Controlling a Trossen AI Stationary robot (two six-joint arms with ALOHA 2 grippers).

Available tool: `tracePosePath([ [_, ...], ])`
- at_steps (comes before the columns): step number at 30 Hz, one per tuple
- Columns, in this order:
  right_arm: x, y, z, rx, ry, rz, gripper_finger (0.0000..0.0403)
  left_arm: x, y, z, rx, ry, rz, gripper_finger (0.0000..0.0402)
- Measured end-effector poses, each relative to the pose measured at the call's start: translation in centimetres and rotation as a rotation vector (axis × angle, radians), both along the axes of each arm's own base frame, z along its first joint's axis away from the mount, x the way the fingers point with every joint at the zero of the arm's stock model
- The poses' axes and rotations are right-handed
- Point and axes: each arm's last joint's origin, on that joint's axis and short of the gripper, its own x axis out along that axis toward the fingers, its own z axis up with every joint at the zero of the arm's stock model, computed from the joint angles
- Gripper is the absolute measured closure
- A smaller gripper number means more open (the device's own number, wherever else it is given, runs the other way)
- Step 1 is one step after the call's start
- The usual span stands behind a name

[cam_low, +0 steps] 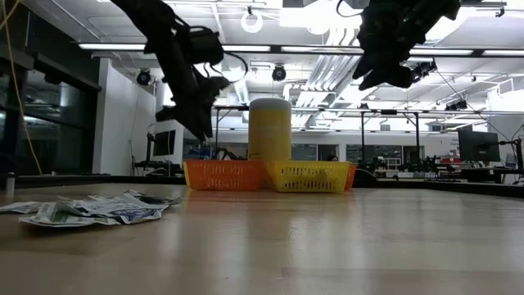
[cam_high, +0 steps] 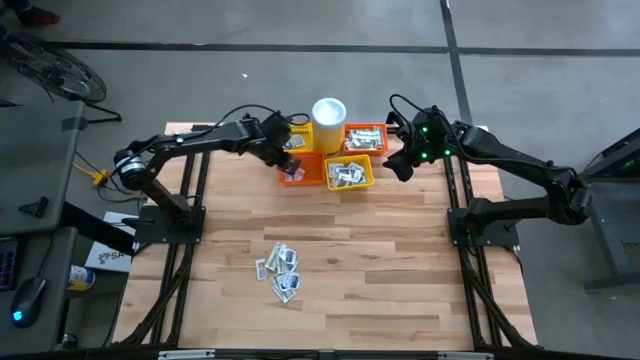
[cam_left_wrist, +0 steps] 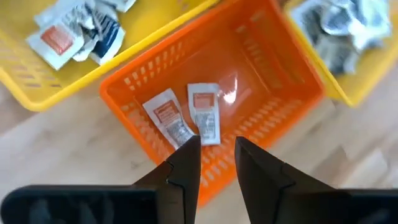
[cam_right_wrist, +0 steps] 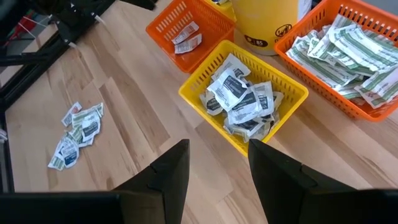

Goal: Pick & Place First Aid Supplies
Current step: Put the orange ointment pack into the bottom orange basket

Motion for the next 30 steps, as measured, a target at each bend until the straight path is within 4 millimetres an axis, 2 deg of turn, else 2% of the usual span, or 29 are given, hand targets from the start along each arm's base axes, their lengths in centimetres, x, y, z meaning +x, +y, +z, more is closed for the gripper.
tracePosePath([
  [7, 0.0, 0.0, 0.0, 0.002, 0.001, 0.000, 0.0245, -2.8, -1.8, 2.8, 0.053, 0.051, -0.196, 0.0302],
  [18, 0.0, 0.0, 0.0, 0.024, -0.002, -0.022, 0.0245, -7.2, -4.5, 5.8, 0.056, 0.127, -0.282, 0.0302],
  [22, 0.0, 0.0, 0.0, 0.037, -0.005, -0.033, 0.0245, -8.7, -5.3, 5.8, 0.075, 0.114, -0.278, 0.0302],
  [30, 0.0, 0.1, 0.0, 0.083, -0.017, -0.055, 0.0245, -11.9, -7.4, 4.0, 0.027, 0.084, -0.269, 0.0302],
])
